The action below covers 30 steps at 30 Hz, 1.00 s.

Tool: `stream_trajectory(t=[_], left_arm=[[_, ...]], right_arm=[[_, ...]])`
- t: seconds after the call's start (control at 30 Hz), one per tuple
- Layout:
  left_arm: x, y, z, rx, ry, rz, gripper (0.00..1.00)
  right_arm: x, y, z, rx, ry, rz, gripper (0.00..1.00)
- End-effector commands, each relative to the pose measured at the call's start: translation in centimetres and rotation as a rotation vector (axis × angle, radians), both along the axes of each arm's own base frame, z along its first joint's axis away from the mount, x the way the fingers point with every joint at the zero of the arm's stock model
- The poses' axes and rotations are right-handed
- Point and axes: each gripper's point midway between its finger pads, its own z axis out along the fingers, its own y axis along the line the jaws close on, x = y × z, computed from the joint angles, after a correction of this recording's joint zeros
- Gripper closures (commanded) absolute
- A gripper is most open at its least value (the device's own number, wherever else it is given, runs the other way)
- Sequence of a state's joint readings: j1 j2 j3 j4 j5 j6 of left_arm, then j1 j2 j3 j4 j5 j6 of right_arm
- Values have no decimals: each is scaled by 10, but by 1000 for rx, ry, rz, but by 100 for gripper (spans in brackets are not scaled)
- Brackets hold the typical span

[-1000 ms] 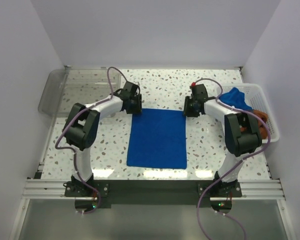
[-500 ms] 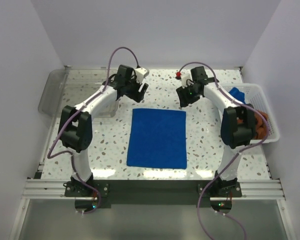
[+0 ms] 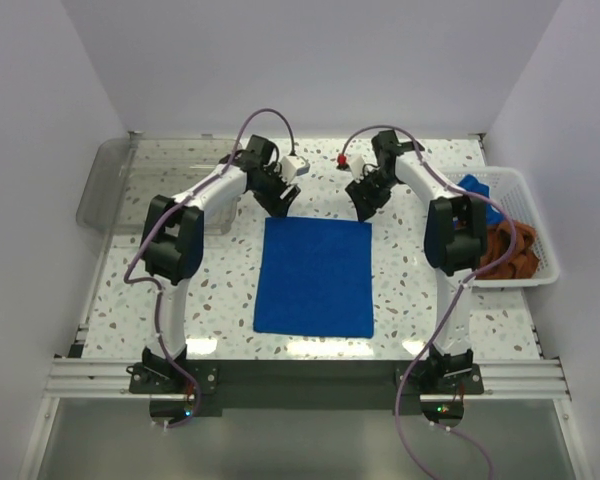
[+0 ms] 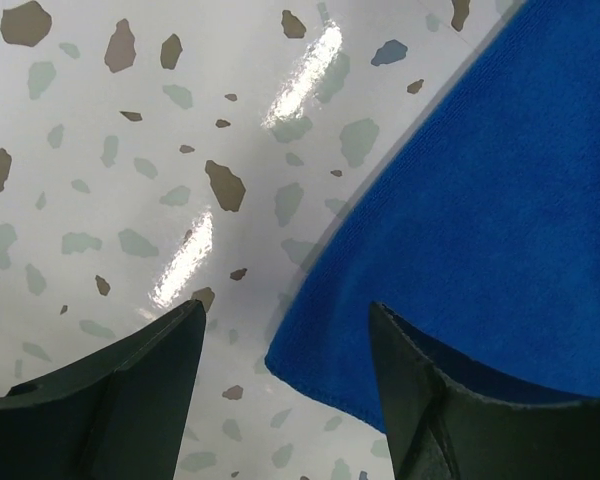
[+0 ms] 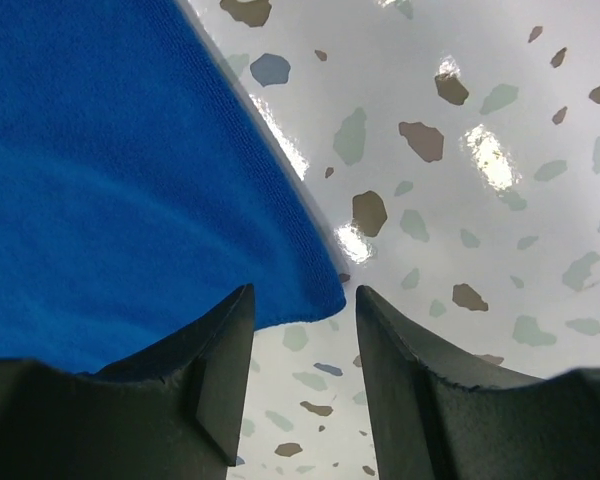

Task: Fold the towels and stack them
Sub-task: Fold the towel

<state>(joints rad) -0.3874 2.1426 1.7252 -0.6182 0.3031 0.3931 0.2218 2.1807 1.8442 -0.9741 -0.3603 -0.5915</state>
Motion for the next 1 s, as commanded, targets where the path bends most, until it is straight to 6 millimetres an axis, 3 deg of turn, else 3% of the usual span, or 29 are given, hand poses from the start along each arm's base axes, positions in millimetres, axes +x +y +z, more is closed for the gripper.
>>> stream_trajectory(t=[0.0, 0.5, 0.7, 0.83, 0.97], left_arm=[[13, -5, 19, -38, -54, -59, 29], [13, -11, -6, -50, 0, -88, 30], [9, -8, -17, -27, 32, -97, 32], [7, -6, -20, -27, 49, -106, 34], [4, -1, -21, -27, 79, -110, 39]], right_arm=[[-7, 0, -2, 6, 53, 69, 52], [-13, -5, -36, -32, 137, 101, 55], [-16, -3, -41, -22, 157, 107, 73], [-19, -4, -45, -25, 172, 112, 95], [-21, -4, -46, -21, 175, 114, 99]])
